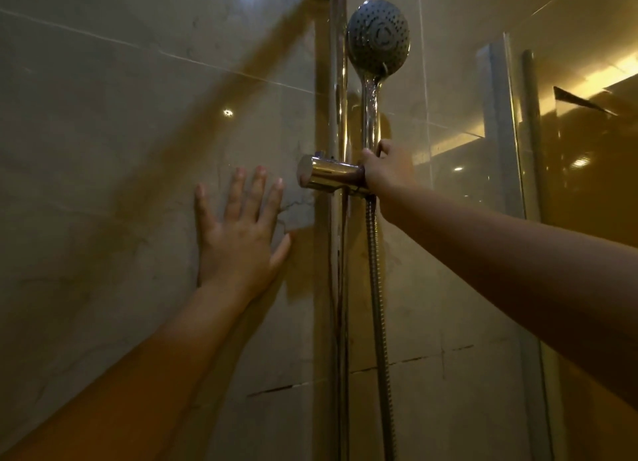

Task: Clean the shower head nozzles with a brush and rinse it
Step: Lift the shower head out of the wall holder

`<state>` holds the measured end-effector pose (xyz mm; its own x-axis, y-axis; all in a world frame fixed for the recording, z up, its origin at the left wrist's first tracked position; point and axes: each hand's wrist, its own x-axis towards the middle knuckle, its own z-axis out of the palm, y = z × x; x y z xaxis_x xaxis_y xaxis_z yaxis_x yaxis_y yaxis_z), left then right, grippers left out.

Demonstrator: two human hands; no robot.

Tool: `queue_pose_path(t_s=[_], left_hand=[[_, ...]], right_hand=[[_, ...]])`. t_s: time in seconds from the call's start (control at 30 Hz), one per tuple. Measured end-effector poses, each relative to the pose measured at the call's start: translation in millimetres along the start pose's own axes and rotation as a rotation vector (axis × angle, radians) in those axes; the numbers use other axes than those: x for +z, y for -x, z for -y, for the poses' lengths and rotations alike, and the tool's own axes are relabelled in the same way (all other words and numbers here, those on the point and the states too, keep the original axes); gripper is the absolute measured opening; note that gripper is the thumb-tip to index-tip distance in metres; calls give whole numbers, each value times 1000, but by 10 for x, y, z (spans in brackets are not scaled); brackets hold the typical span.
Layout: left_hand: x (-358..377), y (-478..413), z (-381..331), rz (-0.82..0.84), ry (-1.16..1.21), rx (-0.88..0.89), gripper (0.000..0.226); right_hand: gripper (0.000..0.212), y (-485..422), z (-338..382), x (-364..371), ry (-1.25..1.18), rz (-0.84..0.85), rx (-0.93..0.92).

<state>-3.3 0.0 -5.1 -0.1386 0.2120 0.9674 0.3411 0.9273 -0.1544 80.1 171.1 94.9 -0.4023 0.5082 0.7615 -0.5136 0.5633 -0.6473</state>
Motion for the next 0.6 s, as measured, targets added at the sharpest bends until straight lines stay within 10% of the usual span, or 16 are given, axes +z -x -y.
queue_pose_path(t_s=[0.6], left_hand=[[-4,-18,24,13,57,34,75]], right_hand=[[46,23,473,-829,-141,-88,132]])
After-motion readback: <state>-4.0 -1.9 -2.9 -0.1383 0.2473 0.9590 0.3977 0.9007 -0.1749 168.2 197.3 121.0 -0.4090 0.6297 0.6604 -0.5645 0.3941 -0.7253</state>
